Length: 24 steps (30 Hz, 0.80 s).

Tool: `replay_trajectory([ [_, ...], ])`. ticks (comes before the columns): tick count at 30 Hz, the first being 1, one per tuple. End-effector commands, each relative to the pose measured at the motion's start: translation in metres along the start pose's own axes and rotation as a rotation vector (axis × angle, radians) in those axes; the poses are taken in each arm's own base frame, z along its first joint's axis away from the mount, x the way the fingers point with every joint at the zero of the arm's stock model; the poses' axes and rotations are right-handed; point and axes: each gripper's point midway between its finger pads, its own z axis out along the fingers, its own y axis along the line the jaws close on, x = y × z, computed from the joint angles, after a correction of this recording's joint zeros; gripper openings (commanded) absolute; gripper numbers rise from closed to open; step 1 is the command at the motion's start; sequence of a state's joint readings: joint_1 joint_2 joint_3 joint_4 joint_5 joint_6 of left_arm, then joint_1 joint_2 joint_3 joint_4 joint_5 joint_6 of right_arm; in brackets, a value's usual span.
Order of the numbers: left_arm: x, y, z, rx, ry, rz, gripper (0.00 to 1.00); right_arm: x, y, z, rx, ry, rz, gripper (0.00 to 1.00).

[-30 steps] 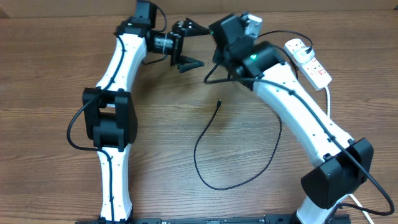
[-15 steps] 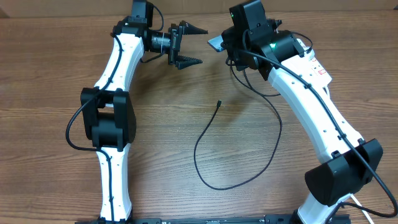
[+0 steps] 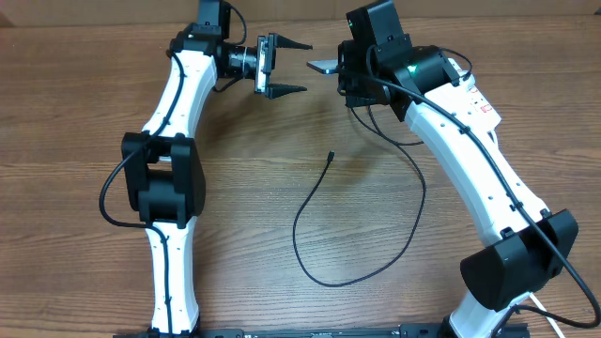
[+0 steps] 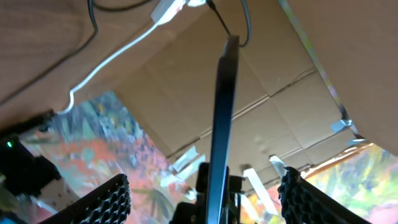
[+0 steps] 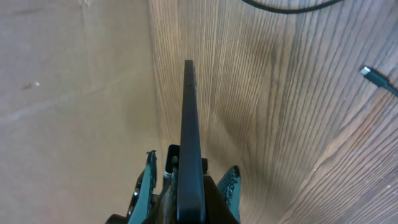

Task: Plug charger to phone and switch on socket

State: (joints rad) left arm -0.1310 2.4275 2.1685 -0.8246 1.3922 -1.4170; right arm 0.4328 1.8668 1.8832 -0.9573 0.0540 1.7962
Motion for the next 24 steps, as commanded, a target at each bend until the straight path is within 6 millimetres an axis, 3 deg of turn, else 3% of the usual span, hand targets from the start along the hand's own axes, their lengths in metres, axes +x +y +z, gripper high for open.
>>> replay_trajectory([
  [1, 0.039, -0.015, 0.005, 0.002, 0.064, 0.023, 0.70, 0.010, 0.017, -0.019, -0.063, 0.031, 0.063, 0.04],
  [5, 0.044, -0.015, 0.011, -0.005, 0.086, 0.028, 0.69, 0.014, 0.016, -0.019, -0.061, 0.037, 0.056, 0.04],
  [8, 0.046, -0.014, 0.015, -0.013, 0.091, 0.006, 0.59, 0.019, 0.015, -0.019, -0.061, 0.045, 0.049, 0.04],
  [10, 0.047, -0.013, 0.017, -0.016, 0.093, 0.004, 0.58, 0.024, 0.014, -0.019, -0.060, 0.051, 0.042, 0.04],
  [16, 0.047, -0.016, 0.017, -0.012, 0.095, 0.026, 0.56, 0.028, 0.012, -0.019, -0.058, 0.058, 0.035, 0.04],
  [19, 0.047, -0.016, 0.017, -0.013, 0.094, 0.018, 0.48, 0.032, 0.011, -0.020, -0.056, 0.063, 0.028, 0.04],
  [24, 0.047, -0.016, 0.017, -0.012, 0.094, 0.021, 0.45, 0.033, 0.008, -0.020, -0.049, 0.059, 0.066, 0.04],
])
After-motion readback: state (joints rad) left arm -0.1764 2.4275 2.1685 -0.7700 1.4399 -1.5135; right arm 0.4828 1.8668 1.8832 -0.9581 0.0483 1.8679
